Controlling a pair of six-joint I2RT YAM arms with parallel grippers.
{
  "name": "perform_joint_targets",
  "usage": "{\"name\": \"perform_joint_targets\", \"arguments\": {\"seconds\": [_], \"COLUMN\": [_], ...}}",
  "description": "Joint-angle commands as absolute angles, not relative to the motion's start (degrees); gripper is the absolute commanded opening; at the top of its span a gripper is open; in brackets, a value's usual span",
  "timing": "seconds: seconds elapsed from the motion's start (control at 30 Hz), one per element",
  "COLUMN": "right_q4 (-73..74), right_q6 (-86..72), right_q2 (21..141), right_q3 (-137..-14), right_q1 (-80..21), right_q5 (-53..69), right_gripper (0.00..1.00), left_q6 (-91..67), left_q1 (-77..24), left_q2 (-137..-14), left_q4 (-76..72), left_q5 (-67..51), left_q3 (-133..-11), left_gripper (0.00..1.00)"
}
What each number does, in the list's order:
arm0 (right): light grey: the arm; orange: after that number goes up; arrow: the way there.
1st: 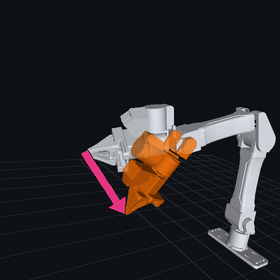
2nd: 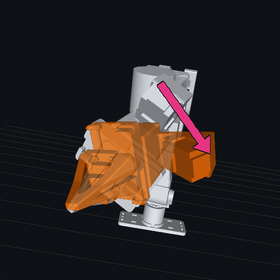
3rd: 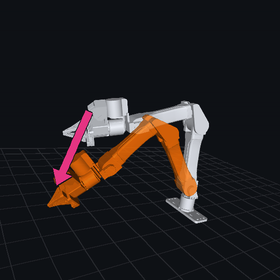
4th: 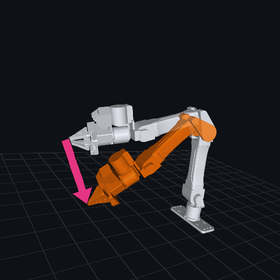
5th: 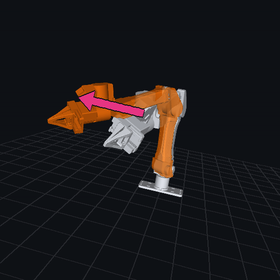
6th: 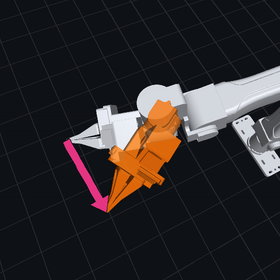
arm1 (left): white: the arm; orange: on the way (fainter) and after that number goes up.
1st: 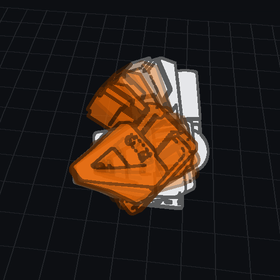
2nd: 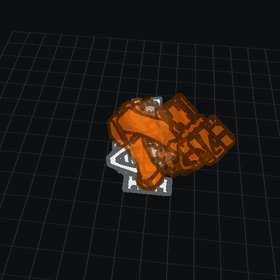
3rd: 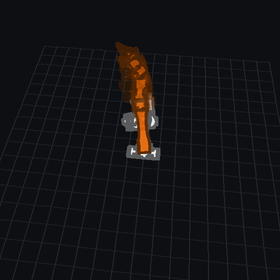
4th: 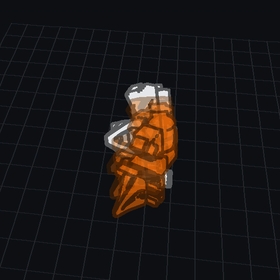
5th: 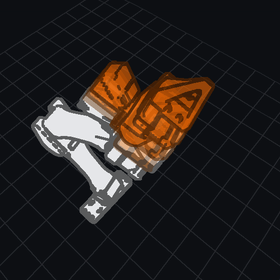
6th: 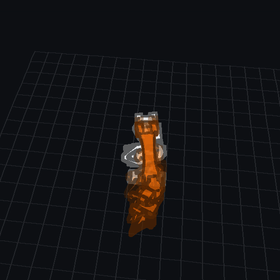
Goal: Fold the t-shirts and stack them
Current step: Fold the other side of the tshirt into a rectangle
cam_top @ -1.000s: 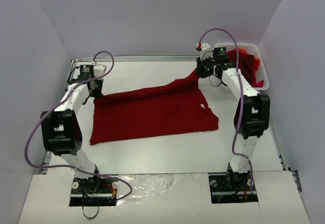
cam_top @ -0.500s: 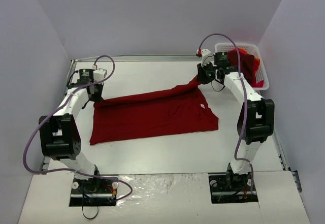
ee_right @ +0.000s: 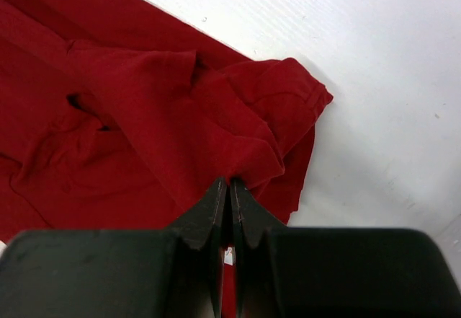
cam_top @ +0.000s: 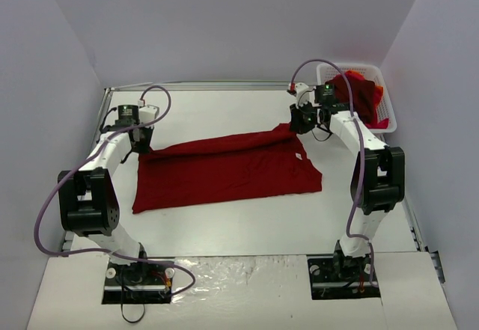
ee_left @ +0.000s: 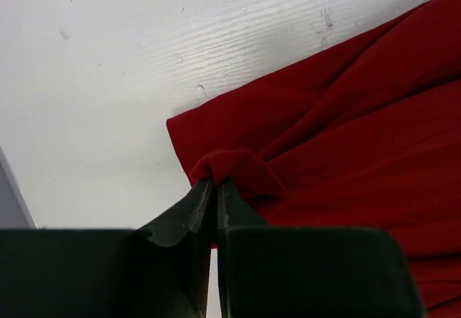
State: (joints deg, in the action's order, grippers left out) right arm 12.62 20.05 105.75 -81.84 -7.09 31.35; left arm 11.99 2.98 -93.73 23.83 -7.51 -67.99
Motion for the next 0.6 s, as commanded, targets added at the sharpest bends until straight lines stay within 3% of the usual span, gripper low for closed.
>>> {"name": "perform_joint_targets", "arguments": {"seconds": [0.0, 0.57], "right_q4": [14.32, 16.35], "right_q6": [21.01, 23.47], "right_q2": [103.01, 103.01], "right_q3": [-81.04, -76.20], "right_q1": [-6.68, -7.82], "right_q5": [33.05, 32.96], "right_gripper": [0.00, 0.00], "left_q6": [13.62, 16.61], "left_q1": [3.34, 3.34], "left_q2": [-90.88, -91.32], "left_q4": [23.82, 24.52], "left_q5": [-7.56, -7.30], "left_q3": [-68.03, -64.95], "left_gripper": [0.02, 0.02]}}
